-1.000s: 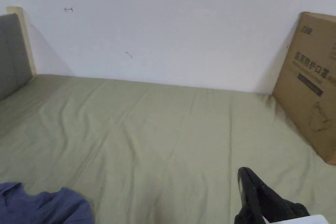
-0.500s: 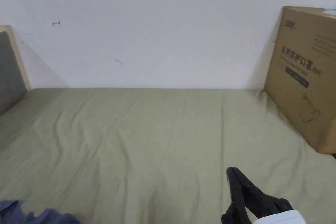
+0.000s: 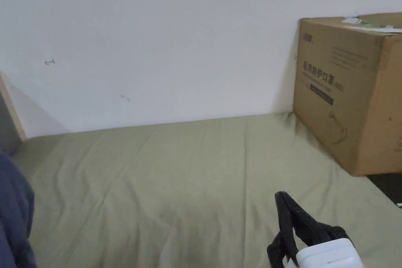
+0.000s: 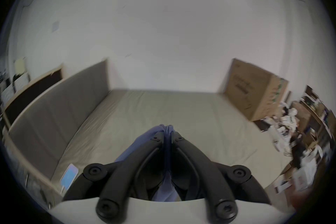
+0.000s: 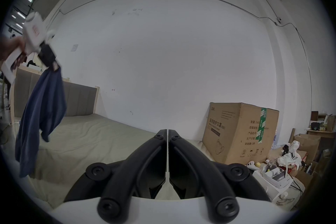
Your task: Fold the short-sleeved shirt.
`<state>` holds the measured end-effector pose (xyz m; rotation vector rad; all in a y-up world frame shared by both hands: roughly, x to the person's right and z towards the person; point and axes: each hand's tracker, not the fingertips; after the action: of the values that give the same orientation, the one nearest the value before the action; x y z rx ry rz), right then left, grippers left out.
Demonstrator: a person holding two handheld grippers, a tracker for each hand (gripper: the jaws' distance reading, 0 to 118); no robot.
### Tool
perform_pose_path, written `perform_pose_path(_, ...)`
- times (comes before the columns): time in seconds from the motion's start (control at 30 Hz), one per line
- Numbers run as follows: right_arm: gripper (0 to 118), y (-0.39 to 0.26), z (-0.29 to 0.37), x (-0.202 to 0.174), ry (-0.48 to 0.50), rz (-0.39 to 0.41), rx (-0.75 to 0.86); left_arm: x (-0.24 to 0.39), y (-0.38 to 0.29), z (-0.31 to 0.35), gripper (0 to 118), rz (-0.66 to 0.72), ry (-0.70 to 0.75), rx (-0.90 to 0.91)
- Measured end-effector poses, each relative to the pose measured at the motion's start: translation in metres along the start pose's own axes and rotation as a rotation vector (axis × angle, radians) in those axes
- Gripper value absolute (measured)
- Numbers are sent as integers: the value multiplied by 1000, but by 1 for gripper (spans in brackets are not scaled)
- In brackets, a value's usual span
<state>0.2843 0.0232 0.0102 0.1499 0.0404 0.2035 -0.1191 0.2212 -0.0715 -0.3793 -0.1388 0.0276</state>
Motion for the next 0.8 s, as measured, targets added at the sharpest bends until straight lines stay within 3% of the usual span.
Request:
perform_pose_path(0.13,4,-1,10,17,-31,-17,-8,56,27,-25,9,-14,-175,-3)
perform_pose_path(0.27,4,-6,17,31,-71,-8,-22,98,5,-84,9,36,-299,-111)
perform_pose_path(0.43,4,-18,22,47,-106,-12,-78,158,-96,-192,9,140,-411,-404)
perform_pose_path(0.5,4,-24,23,51,-120,-15,-109,178,-149,-233,9,145,-404,-564)
perform_pose_path(0.67,4,-40,25,62,-130,-28,-192,190,-256,-283,12,135,-304,-773)
perform_pose_path(0.7,4,-42,25,63,-133,-26,-209,185,-265,-285,30,160,-298,-786)
perform_pose_path(0.73,4,-45,25,65,-136,-25,-219,181,-269,-282,88,177,-292,-789)
perform_pose_path(0.77,4,-46,25,66,-138,-26,-224,175,-270,-282,118,185,-303,-790)
perform_pose_path(0.8,4,-47,25,66,-140,-29,-230,169,-268,-279,118,189,-309,-789)
